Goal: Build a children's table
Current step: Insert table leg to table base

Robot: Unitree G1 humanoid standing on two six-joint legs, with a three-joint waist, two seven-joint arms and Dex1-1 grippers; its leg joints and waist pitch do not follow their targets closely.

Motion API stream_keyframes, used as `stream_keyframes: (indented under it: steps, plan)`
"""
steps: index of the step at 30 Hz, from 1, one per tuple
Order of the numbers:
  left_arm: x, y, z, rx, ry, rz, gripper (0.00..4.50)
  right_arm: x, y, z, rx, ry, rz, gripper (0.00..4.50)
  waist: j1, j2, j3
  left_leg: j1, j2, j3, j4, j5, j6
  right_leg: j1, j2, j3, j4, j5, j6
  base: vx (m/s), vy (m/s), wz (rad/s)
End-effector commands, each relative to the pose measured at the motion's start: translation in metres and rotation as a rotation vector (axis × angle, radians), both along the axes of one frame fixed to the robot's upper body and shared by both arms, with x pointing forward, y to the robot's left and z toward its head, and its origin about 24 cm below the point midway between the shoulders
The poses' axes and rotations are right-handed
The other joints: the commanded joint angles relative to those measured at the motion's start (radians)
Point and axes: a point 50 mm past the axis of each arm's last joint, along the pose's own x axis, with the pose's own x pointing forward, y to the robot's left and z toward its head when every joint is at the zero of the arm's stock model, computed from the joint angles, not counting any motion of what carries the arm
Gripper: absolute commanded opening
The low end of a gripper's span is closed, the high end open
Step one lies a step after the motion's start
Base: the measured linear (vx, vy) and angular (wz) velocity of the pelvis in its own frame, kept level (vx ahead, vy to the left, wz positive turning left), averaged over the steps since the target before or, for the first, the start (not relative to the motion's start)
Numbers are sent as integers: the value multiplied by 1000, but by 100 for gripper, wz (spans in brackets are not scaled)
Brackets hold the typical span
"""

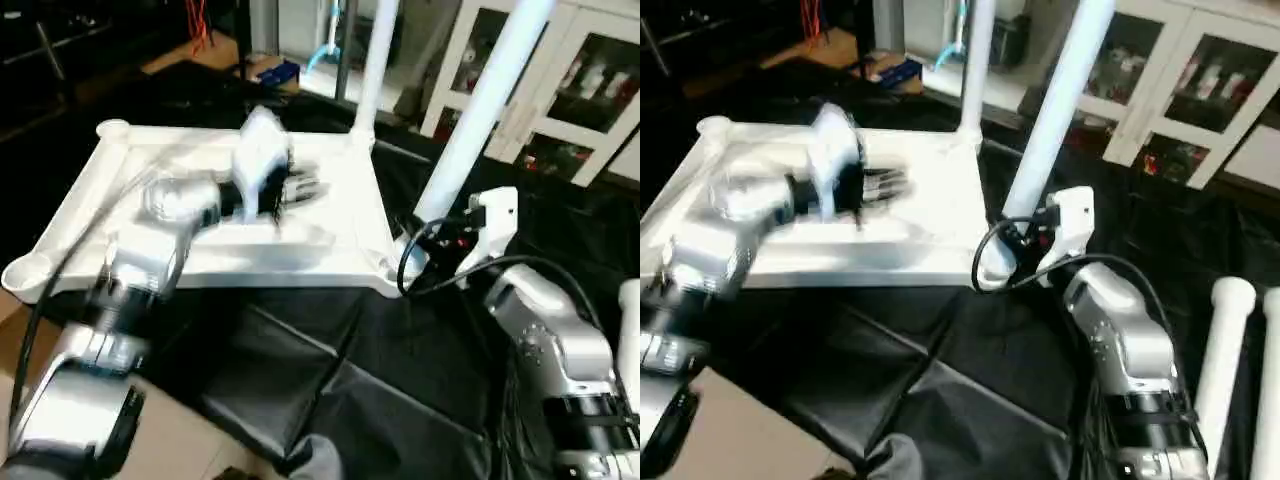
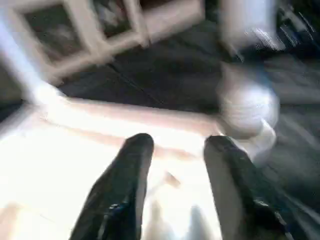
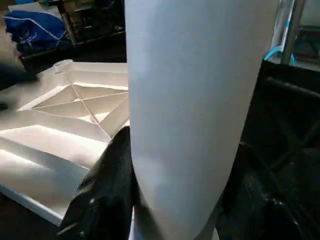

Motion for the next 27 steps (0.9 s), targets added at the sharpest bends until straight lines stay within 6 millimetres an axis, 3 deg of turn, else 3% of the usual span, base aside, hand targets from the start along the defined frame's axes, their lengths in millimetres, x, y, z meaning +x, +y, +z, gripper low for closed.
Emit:
stream_keyframes:
  steps: [1, 2, 7, 10, 13, 17, 18, 27]
  plan:
    - [-4, -8, -8, 27, 23, -58, 228, 0, -8, 8, 31, -44, -32, 184, -2, 8, -82, 30, 43, -13, -66, -44, 49, 56, -38, 33, -37, 69, -269, 0, 0, 0]
    - [-7, -10, -24, 30, 58, -62, 228, -2, -8, 8, 38, -56, -27, 184, 0, 16, -80, 32, 43, -13, -66, -64, 46, 54, -39, 33, -38, 47, -272, 0, 0, 0]
    - [-10, -9, -46, 105, 101, -102, 276, -5, -7, 8, 43, -70, -10, 184, -8, 12, -71, 32, 44, -17, -77, -218, -3, 53, -43, 35, -64, -151, -228, 0, 0, 0]
    - [-13, -11, -51, 118, 118, -152, 288, -7, -5, 7, 51, -68, 22, 184, -13, 14, -71, 32, 46, -20, -80, -247, -20, 50, -42, 35, -69, -198, -213, 0, 0, 0]
    - [-10, -11, -55, 139, 111, -144, 289, -8, 0, 7, 63, -59, 65, 184, -14, 12, -72, 31, 45, -21, -79, -250, -14, 49, -41, 35, -68, -187, -215, 0, 0, 0]
    - [-5, -7, -60, 180, 90, -108, 289, -7, 8, 6, 67, -55, 103, 184, -13, 20, -76, 33, 45, -21, -77, -218, -5, 50, -41, 34, -62, -123, -230, 0, 0, 0]
    - [-4, -5, -62, 197, 87, -95, 289, -6, 10, 7, 66, -57, 114, 184, -14, 16, -76, 32, 44, -20, -76, -211, 0, 50, -39, 34, -61, -108, -235, 0, 0, 0]
    - [0, -4, -65, 213, 111, -94, 289, -1, 13, 11, 39, -67, 147, 184, -12, 16, -77, 34, 45, -16, -73, -180, 20, 53, -41, 35, -56, -64, -265, 0, 0, 0]
